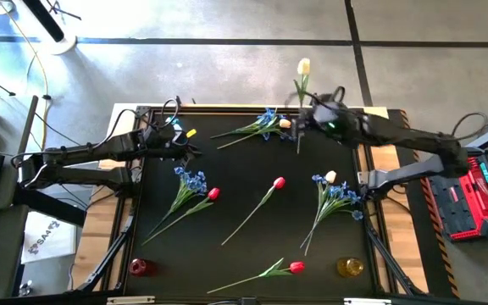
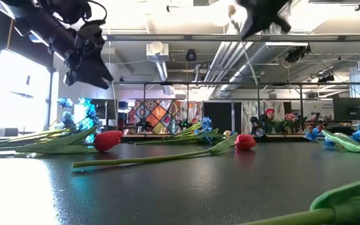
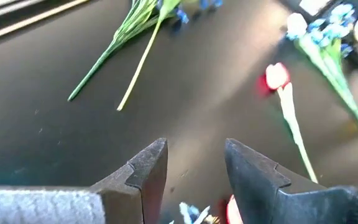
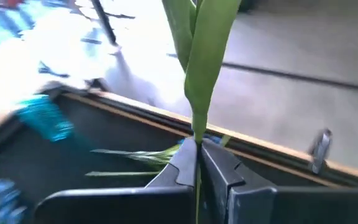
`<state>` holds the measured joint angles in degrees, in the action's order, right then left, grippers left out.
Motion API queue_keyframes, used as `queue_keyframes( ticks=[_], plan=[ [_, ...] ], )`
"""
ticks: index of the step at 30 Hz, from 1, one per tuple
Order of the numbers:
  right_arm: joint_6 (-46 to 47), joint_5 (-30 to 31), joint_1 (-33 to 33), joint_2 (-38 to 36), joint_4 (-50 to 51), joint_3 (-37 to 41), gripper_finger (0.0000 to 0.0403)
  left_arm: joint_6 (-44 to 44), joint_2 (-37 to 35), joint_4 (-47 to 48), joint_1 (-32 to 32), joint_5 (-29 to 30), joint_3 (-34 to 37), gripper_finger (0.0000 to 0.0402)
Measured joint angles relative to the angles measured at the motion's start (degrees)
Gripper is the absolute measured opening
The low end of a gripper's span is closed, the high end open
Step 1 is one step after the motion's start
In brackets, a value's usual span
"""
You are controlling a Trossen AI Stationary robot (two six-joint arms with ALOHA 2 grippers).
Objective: Sort flowers into vase by color
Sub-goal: Put the top right light yellow tulip into the yellow vase
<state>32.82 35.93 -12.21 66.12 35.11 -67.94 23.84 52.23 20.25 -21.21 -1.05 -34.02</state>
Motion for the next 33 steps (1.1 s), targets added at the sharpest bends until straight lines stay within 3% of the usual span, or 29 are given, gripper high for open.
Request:
queue_keyframes(
  ticks=[10, 16, 21, 27, 33],
  plan=[
    [-4.8, -6.4, 20.7, -9.5, 0.4, 0.0, 0.0000, 7.0, 0.2, -16.8, 7.9, -1.6, 0.0, 0.0147],
    [-11.2, -4.4, 30.4, -11.9, -5.3, 0.0, 0.0000, 2.0, 5.6, -39.8, 15.8, 1.6, -0.1, 0.0130],
    [-18.3, -4.5, 32.6, -10.2, -13.4, 0.0, 0.0000, -0.4, 17.2, -58.2, 21.7, 3.9, -3.2, 0.0125],
    [-22.4, -2.7, 30.8, -6.8, -17.4, 0.0, 0.0000, -7.6, 28.2, -59.9, 26.1, 7.7, -13.2, 0.0145],
    [-21.1, -2.8, 30.1, -5.2, -17.4, 0.0, 0.0000, -9.0, 31.8, -59.0, 26.5, 8.7, -18.7, 0.0181]
  ],
)
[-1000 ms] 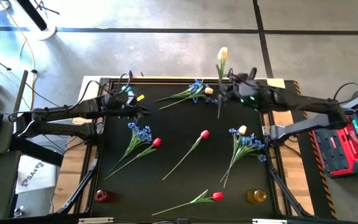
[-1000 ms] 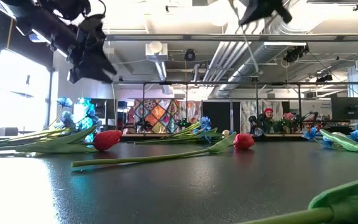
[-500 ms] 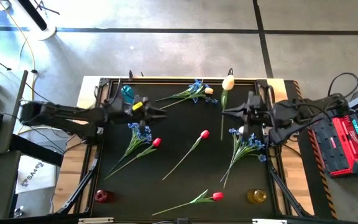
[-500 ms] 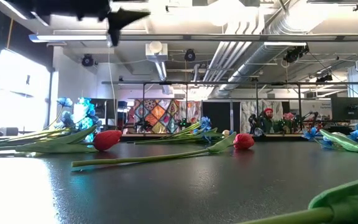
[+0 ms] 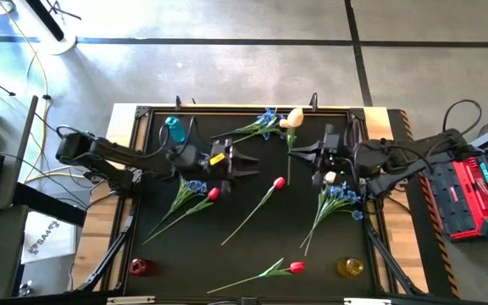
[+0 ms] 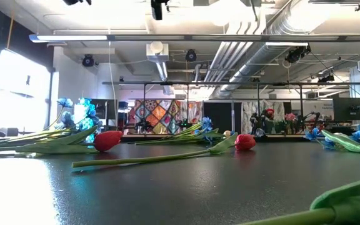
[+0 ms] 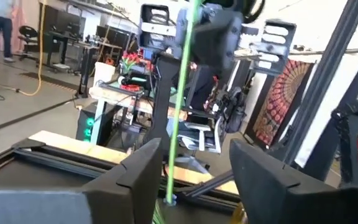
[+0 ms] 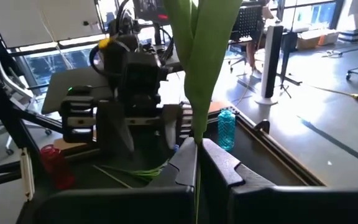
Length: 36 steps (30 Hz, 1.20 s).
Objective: Sort flowers into vase by color
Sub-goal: Put the top right light yellow tulip into the yellow vase
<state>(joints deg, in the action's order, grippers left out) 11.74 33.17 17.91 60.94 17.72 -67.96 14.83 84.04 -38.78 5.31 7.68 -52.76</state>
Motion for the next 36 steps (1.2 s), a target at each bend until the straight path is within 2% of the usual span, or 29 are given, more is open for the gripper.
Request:
queue_keyframes(
  ticks=[5, 9, 11, 17, 21, 23, 27, 32, 36],
  plan=[
    [-0.3, 2.4, 0.6, 0.1, 0.0, 0.0, 0.0000, 0.7, 0.1, 1.0, 0.0, 0.0, -0.3, 0.0197],
    [-0.7, 13.0, 0.6, 1.0, 0.3, 0.0, 0.0000, 1.5, 0.1, 1.8, 0.0, 0.0, -0.3, 0.0196],
    [-0.7, 14.8, 0.6, 1.7, 0.0, 0.0, 0.0000, 1.1, 0.1, 2.6, 0.0, 0.0, -0.3, 0.0196],
    [-3.4, 9.7, -0.4, 4.5, -0.4, 0.0, 0.0000, 0.5, 0.1, 3.2, 0.0, 0.0, -0.3, 0.0196],
    [7.2, 10.9, -0.7, 6.1, -0.1, 0.0, 0.0000, -0.1, 0.1, 3.4, -0.5, 0.0, -0.3, 0.0196],
    [7.7, 11.0, -0.3, 6.1, -0.4, 0.0, 0.0000, 0.9, 0.1, 3.3, -0.5, 0.0, -0.3, 0.0196],
    [8.2, 9.9, 3.5, 4.8, 3.0, 0.0, 0.0000, 1.4, 0.1, 3.1, -0.5, 0.0, -0.3, 0.0196],
    [14.4, 4.2, 10.2, 1.0, 13.4, 0.0, 0.0000, 1.4, 0.1, 4.8, 0.2, 0.0, -0.3, 0.0195],
    [15.9, -1.4, 15.9, -2.5, 14.6, 0.0, 0.0000, 1.4, 0.1, 5.5, 0.9, 0.0, -0.3, 0.0195]
  ],
)
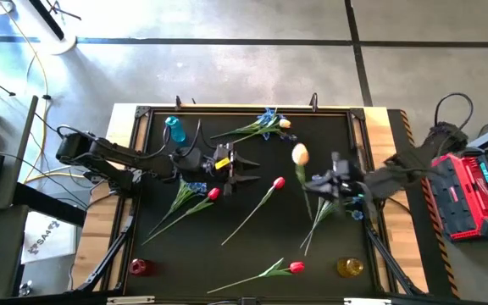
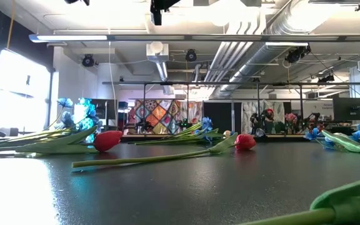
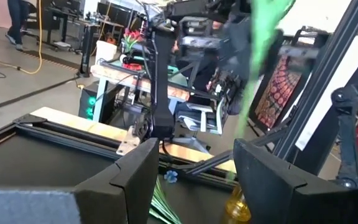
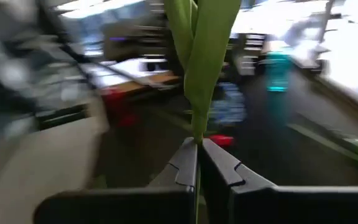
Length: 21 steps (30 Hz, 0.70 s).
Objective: Sort flowers into vase by color
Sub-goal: Put the top right light yellow tulip into the yellow vase
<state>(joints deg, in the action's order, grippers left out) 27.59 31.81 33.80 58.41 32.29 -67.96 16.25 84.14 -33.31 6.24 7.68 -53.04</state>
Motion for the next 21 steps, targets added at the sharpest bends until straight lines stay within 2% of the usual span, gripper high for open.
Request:
queue_keyframes(
  ticks=[3, 8, 16, 21],
  plan=[
    [1.5, -3.1, 4.4, -1.8, 0.2, 0.0, 0.0000, 0.0, 0.0, 0.4, 0.3, 0.0, 0.0, 0.0195],
    [4.5, -2.8, 12.7, -2.6, 2.7, 0.0, 0.0000, 0.0, 0.0, 0.7, 0.9, 0.8, 0.0, 0.0195],
    [5.0, 6.1, 25.8, -1.8, 3.2, 3.7, 0.0000, 0.1, 0.0, 1.2, 3.4, 3.7, 0.0, 0.0195],
    [7.8, 10.1, 33.4, -1.8, 3.0, 7.0, 0.0000, 0.2, 0.0, 1.2, 5.6, 7.7, 0.0, 0.0195]
  ],
)
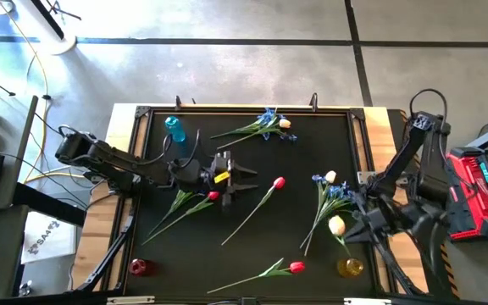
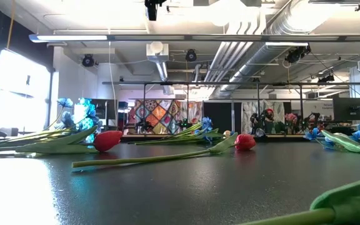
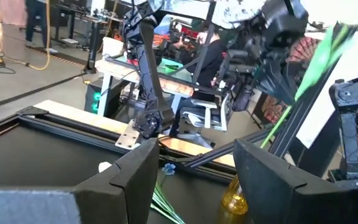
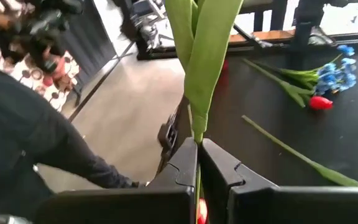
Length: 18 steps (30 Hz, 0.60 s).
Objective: Sort flowers into vase by color
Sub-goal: Put the top right light yellow tulip into the yellow vase
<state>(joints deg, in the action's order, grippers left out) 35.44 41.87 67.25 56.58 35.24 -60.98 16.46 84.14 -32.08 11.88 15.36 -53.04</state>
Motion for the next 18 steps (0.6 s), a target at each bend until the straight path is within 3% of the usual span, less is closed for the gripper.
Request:
queue_keyframes(
  ticks=[10, 18],
  plan=[
    [6.2, 11.3, 13.5, 0.0, -1.4, 5.6, 0.0000, 2.3, 0.0, 0.2, 3.7, 7.1, 0.0, 0.0195],
    [8.2, 13.7, 17.0, 2.8, -3.5, 6.5, 0.0000, 4.5, 0.0, 0.2, 4.0, 7.9, 0.0, 0.0195]
  ],
)
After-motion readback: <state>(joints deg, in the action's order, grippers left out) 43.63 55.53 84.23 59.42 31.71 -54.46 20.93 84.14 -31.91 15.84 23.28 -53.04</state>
